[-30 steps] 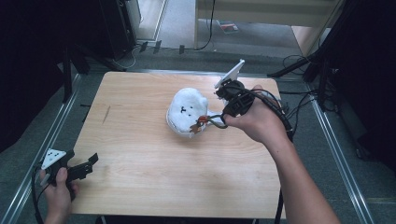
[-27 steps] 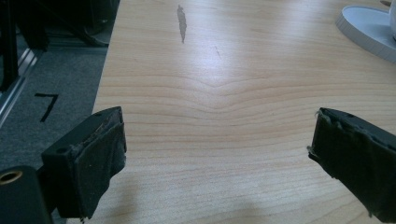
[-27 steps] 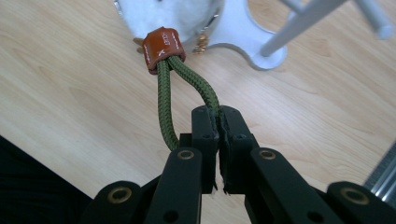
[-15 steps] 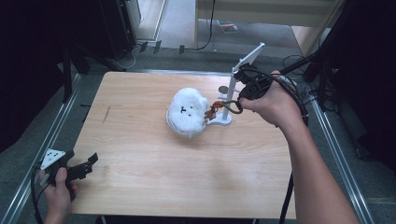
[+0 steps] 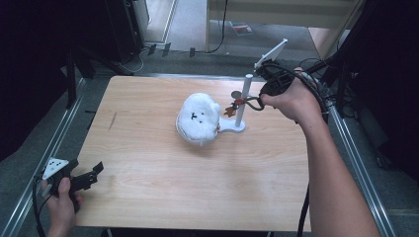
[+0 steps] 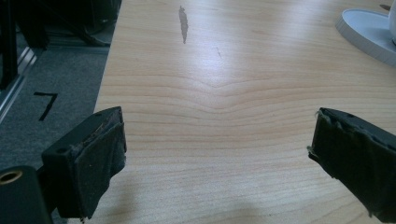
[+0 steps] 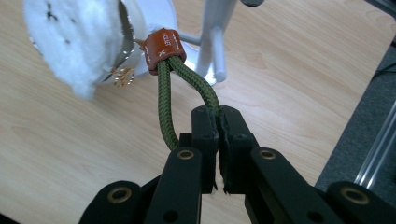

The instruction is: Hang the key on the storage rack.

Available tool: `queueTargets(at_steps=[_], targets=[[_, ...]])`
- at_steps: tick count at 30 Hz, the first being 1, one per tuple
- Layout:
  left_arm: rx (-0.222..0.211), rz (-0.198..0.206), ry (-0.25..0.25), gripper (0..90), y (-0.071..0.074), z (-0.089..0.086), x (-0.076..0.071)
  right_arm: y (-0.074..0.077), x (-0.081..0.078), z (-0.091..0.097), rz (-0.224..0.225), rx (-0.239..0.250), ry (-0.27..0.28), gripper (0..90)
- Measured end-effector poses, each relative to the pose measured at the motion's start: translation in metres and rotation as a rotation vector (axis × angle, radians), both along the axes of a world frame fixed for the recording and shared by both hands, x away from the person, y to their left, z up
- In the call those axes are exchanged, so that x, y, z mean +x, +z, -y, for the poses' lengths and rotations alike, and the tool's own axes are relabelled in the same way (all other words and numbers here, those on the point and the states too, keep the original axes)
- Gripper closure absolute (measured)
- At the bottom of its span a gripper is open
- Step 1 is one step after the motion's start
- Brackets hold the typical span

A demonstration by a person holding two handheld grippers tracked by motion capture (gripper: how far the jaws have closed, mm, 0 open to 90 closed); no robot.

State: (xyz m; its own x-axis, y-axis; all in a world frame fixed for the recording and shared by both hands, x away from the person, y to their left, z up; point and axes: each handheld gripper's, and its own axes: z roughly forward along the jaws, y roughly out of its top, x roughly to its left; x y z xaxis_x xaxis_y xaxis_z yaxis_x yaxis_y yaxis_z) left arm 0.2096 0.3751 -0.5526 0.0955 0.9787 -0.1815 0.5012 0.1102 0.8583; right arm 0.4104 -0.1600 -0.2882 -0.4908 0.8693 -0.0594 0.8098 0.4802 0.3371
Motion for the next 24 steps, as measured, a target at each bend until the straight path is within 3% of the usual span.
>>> queueTargets(at_steps=[9,18,20,24], targets=[[0.002,-0.002,0.003,3.9,0.000,0.000,0.000,-0.004,0.012,0.003,0.019,-0.010,-0.013,87.1],[-0.005,0.003,0.006,3.9,0.000,0.000,0.000,-0.010,0.018,0.003,0.047,-0.026,0.026,86.5],[-0.009,0.003,0.005,3.9,0.000,-0.001,0.000,-0.012,0.021,0.003,0.071,-0.028,0.028,84.2],[-0.009,0.003,0.005,3.9,0.000,-0.001,0.000,-0.013,0.023,0.002,0.074,-0.001,0.013,78.8]])
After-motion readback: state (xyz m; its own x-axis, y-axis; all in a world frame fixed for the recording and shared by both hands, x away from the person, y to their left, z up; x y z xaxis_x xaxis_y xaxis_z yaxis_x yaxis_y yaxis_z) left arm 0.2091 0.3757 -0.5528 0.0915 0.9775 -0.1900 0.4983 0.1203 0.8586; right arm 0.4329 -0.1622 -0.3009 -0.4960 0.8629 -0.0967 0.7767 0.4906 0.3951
